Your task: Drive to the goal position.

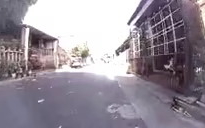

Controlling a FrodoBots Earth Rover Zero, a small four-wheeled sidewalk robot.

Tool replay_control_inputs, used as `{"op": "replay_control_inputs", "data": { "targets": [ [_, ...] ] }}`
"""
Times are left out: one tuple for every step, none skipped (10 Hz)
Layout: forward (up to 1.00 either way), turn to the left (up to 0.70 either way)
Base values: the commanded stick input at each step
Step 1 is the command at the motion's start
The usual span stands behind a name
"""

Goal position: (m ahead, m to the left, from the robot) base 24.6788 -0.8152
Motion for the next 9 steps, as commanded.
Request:
{"op": "replay_control_inputs", "data": {
  "targets": [
    [0.85,0.00],
    [0.85,0.00],
    [0.85,0.00],
    [0.85,0.00],
    [0.85,0.00],
    [0.85,0.00],
    [0.85,0.00],
    [0.85,0.00],
    [0.85,0.00]
  ]
}}
